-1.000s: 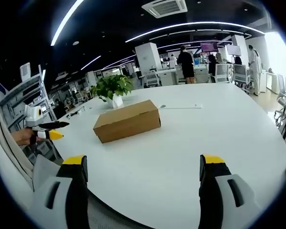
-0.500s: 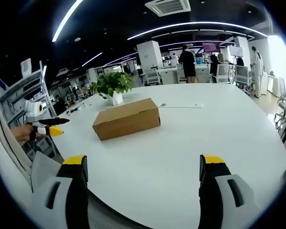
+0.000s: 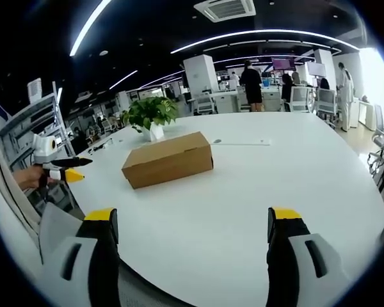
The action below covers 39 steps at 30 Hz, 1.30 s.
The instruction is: Operate the shoe box by opening the lid, removing the specified soft item, and placing it in the target area until the item is outside and the box remains undamaged.
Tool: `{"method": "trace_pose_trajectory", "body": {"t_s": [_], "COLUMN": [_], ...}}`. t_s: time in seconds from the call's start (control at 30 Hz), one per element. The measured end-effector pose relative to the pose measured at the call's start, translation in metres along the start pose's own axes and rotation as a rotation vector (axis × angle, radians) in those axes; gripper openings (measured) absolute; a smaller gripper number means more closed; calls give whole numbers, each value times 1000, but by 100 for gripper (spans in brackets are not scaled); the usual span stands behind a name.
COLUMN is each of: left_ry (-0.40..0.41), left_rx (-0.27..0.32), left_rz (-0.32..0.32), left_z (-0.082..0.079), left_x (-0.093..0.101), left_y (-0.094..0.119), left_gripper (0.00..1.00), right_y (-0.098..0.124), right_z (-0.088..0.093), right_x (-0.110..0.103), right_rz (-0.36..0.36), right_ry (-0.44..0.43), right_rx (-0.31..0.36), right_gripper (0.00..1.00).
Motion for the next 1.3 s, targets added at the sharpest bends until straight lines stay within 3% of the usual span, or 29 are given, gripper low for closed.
{"method": "trace_pose_trajectory", "body": {"t_s": [0.57,1.3], "left_ry": [-4,-10], "left_rx": [5,8], "left_rz": [-16,-33], "left_z": [-7,-11], "left_x": [0,-10], "left_y": [-12,-41], "left_gripper": [93,92], "right_y": [-15,-65], "right_z": [-8,-28], "right_x": [13,31], "right_rz": [-19,-111], "right_ry": [48,164], "right_rx": [-1,-31], "right_gripper": [92,92]}}
Point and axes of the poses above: the point that each gripper's makers call its tool centre point, and the gripper's own axes: y roughly backward along the fingers, x roughly to its right, z roughly out of its underside, the point moved 10 cm from there along y, roughly backward along the fingers, and after that the axes turned 1 degree about x, right-handed, at the moved point
